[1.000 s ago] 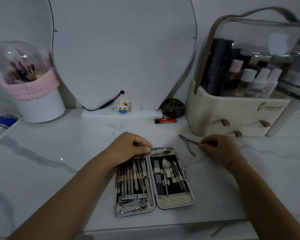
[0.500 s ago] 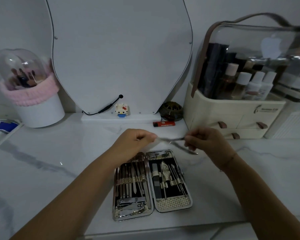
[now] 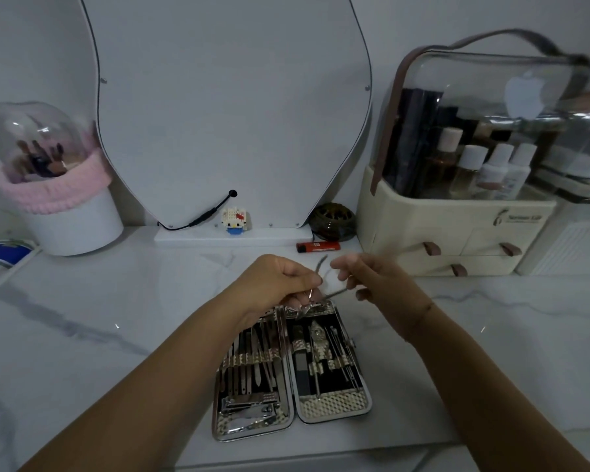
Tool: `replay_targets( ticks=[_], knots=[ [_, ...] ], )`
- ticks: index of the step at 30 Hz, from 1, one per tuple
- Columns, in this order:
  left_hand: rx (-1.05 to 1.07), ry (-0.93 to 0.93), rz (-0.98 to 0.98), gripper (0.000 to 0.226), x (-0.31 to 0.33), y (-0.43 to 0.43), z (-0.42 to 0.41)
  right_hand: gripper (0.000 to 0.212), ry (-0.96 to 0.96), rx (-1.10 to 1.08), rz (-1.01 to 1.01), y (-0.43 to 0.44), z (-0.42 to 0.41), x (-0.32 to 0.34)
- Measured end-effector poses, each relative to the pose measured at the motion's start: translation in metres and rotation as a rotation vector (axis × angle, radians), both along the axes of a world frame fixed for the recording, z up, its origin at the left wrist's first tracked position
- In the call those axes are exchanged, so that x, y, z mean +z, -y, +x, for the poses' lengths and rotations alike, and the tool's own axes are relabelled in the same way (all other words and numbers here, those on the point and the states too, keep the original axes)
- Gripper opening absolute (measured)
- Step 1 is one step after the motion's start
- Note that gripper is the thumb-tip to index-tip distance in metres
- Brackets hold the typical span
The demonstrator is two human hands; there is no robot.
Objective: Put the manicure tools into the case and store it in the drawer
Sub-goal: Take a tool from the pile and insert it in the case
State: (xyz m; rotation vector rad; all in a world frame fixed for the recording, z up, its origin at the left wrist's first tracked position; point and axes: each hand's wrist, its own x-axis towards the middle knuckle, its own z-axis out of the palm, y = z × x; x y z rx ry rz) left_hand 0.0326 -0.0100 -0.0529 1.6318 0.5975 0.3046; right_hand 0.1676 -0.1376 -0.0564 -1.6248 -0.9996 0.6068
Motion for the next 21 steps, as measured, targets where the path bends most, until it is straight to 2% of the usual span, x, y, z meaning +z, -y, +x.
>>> replay_targets(
  ticks=[4,8,9,12,14,17,21],
  knots=[
    [0.118,0.067,-0.156,0.009,0.001,0.004,0.002,0.027,-0.264,0.058,0.078,0.003,-0.008,-0.008],
    [0.104,0.089,-0.14,0.01,-0.002,0.018,0.001,0.024,-0.317,0.011,0.115,-0.001,-0.009,-0.013],
    [0.097,0.081,-0.062,0.01,-0.004,0.019,-0.001,0.025,-0.321,0.006,0.113,-0.001,-0.008,-0.014],
    [0.032,-0.038,0.432,0.007,-0.013,0.017,-0.01,0.027,-0.359,-0.023,0.108,0.002,-0.004,-0.017],
    [-0.031,-0.133,0.665,0.011,-0.021,0.018,-0.015,0.028,-0.395,-0.049,0.097,0.003,-0.001,-0.018],
    [-0.083,-0.176,0.782,0.021,-0.029,0.019,-0.016,0.031,-0.412,-0.064,0.055,0.003,0.001,-0.02],
    [-0.106,-0.18,0.753,0.021,-0.03,0.017,-0.014,0.031,-0.407,-0.077,0.027,0.003,0.001,-0.021]
  ],
)
